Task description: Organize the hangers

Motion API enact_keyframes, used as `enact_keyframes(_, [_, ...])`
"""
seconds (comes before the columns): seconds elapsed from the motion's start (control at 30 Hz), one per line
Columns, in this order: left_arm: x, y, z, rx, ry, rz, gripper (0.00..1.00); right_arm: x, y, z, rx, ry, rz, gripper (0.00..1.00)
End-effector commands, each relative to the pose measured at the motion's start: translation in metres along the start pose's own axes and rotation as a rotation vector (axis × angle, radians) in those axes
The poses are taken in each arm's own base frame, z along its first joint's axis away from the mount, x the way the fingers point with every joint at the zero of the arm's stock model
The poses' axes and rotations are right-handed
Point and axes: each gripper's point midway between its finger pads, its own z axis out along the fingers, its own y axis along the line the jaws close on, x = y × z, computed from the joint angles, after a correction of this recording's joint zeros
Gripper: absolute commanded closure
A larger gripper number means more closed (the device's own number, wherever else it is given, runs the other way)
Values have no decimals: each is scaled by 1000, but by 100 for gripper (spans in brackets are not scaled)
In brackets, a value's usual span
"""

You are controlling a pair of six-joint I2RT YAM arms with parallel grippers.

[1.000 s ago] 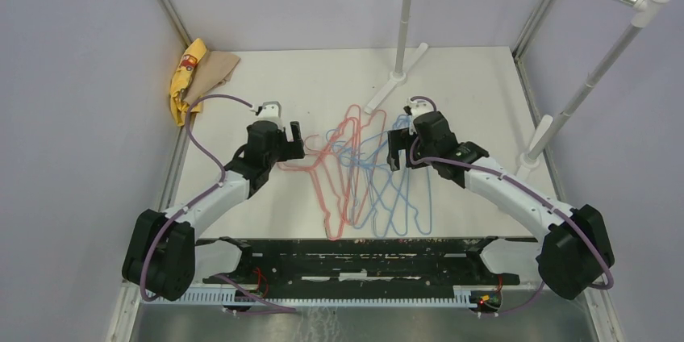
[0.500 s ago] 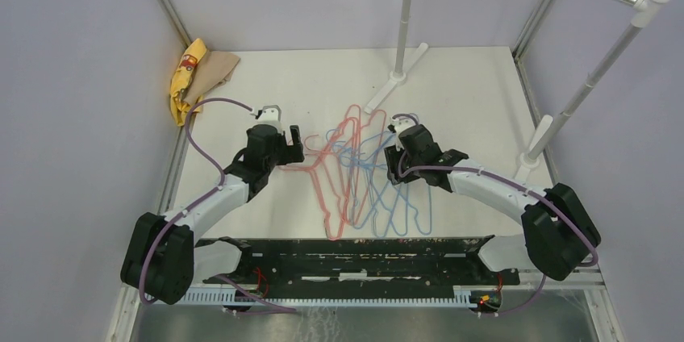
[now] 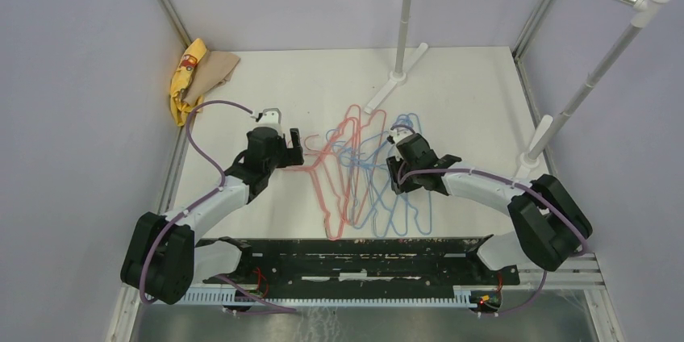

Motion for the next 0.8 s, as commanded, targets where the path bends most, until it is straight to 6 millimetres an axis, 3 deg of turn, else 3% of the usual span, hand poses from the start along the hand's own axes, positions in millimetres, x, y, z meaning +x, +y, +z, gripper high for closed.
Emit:
enact_keyframes(0.0, [-11, -3, 1, 2, -48, -35, 1, -12, 9, 2, -30, -38, -3, 55])
enact_keyframes(0.33, [-6, -1, 4, -4, -37, -22, 1, -6, 16, 21, -40, 15, -12, 61])
enact_keyframes(0.43, [-5, 0, 5, -8, -33, -19, 1, -4, 17, 24, -39, 29, -13, 70])
enact_keyframes(0.63, [-3, 1, 5, -13, -31, -18, 1, -11, 18, 15, -36, 19, -13, 99])
enact_keyframes(0.77, [-4, 1, 4, -15, -34, -17, 1, -20, 24, -3, -60, 8, -16, 99])
